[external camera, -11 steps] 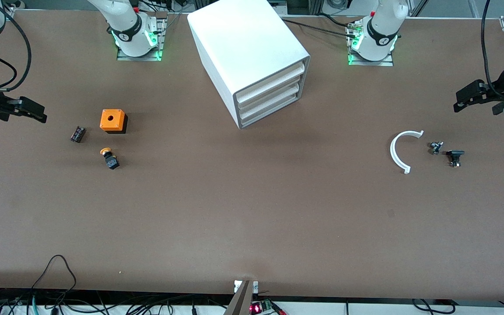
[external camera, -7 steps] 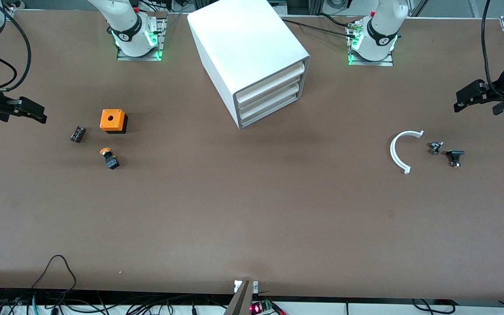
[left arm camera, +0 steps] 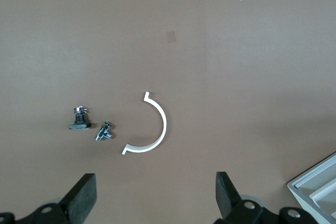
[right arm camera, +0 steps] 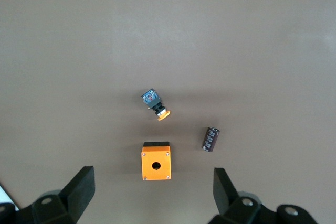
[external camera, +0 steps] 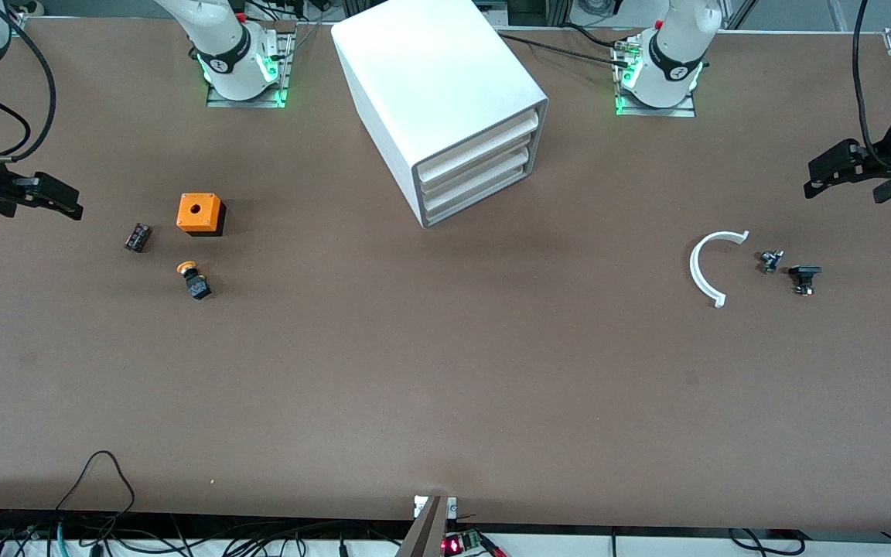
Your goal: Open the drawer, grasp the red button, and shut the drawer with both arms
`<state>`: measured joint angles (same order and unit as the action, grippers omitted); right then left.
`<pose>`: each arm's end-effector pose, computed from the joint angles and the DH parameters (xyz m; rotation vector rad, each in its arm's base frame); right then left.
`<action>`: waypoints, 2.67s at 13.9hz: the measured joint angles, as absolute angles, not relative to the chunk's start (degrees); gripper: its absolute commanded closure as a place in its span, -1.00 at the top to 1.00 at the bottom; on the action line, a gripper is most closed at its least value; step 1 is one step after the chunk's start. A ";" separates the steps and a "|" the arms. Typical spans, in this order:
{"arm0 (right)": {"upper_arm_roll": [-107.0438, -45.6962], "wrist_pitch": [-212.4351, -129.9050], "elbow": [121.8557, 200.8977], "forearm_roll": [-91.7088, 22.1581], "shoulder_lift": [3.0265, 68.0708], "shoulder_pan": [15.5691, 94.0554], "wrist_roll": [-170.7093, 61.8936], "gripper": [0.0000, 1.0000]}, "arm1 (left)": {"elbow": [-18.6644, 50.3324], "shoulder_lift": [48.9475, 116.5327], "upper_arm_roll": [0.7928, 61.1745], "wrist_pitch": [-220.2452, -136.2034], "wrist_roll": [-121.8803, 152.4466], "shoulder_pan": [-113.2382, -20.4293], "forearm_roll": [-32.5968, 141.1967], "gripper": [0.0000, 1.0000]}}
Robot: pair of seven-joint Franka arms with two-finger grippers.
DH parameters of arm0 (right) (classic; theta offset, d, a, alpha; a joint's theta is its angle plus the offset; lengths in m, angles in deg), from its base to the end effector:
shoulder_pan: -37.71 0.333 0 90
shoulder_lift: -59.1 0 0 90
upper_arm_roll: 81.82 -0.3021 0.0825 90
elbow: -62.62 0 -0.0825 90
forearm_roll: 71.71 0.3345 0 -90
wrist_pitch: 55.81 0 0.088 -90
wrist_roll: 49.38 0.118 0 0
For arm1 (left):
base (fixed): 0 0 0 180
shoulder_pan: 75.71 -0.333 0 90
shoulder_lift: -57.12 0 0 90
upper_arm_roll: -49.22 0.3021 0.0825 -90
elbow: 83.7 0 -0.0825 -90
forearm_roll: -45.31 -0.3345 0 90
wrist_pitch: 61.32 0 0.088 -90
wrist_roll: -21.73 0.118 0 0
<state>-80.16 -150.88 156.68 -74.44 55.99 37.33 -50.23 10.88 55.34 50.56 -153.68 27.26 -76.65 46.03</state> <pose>0.5241 -0.0235 0.5493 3.0929 -0.0242 -0.0586 0.4980 0.0186 0.5849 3.1266 -0.0878 -0.0106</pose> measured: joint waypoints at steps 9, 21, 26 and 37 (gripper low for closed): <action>-80.60 -149.19 156.68 -74.44 57.16 37.28 -49.06 1.00 | 11.68 65.47 49.87 -150.56 27.61 -72.17 46.80 1.00; -78.90 -140.97 153.87 -72.78 57.94 37.11 -45.96 1.00 | 32.86 83.42 34.26 -162.66 35.22 -68.45 96.90 1.00; -78.98 -140.76 150.73 -69.44 58.01 37.17 -45.64 1.00 | 41.89 83.37 25.59 -173.22 42.67 -67.48 105.82 0.89; -79.81 -155.13 150.46 -67.26 47.06 42.91 -45.35 1.00 | 42.42 81.44 24.99 -172.33 43.43 -68.94 108.35 -1.00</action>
